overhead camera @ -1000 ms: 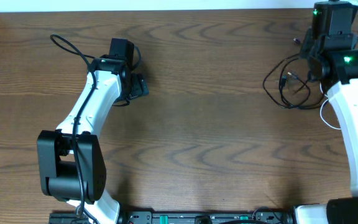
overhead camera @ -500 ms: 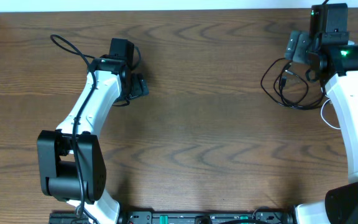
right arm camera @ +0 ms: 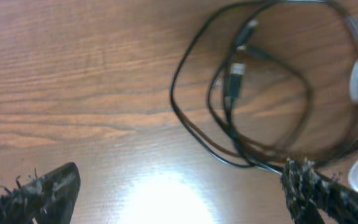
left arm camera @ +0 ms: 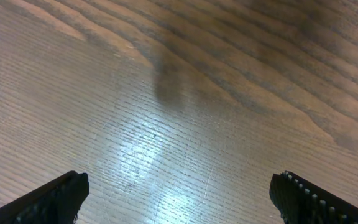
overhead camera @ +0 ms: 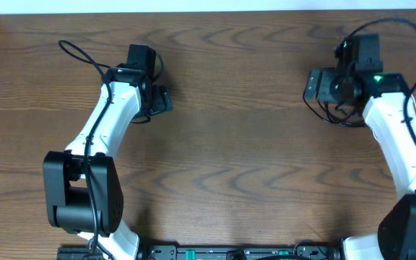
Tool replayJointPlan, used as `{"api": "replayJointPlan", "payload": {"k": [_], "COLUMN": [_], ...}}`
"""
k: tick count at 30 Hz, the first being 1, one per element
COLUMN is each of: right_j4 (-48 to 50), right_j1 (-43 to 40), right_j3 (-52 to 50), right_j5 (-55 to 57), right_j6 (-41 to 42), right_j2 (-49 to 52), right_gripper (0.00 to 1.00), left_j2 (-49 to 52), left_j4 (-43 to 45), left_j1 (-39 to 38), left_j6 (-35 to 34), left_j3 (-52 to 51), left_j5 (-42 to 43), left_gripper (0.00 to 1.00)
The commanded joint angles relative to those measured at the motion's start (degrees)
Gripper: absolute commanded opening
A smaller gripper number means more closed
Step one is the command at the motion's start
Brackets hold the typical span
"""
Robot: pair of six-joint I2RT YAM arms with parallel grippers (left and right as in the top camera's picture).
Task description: Untangle cables
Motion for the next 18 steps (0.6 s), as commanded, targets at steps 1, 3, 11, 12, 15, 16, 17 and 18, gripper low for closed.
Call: {"api": "replayJointPlan", "payload": {"k": [1,3,11,12,15,16,17,18], "right_j4": [3.19,5.73,10.29,10.25,9.68,9.62,9.62,9.64], "right_j1": [0.66,1.16,2.16,2.16,2.16,2.16,2.16,2.16], "right_j3": [-4.31,-6.67,-12.50,-12.85,-13.40,-13.44,-13.46,-13.44], "right_j5": [-5.11,-5.44,-5.40,-5.40,-5.40,-5.40,-5.40,-5.40], "right_j6": [0.31,0.31,0.28,0.28,0.28,0.28,0.28,0.28], "right_j2": [0.02,0.02,0.02,0.02,0.02,0.02,0.02,0.02], "right_gripper": [0.99,0.99,0.99,0.99,0.99,0.99,0.99,0.99], "left_j2": [-1.18,-1.18,-1.18,-1.18,-1.18,-1.18,-1.18,-1.18], "left_j4": [-0.33,-0.33,-0.33,-0.31,-0.33,-0.33,-0.33,-0.33], "left_j1": [0.24,0.24,0.24,0.24,0.24,0.24,0.24,0.24], "left_j6": [-0.50,-0.50,-0.50,-0.50,-0.50,-0.50,-0.50,-0.50], "left_j3": [0.94,0.94,0.94,0.94,0.94,0.94,0.94,0.94], "left_j5": [-0.96,-0.96,-0.96,-0.96,-0.96,-0.94,-0.96,-0.94], "left_gripper": [0.98,0.98,0.98,0.98,0.98,0.98,0.98,0.98]}}
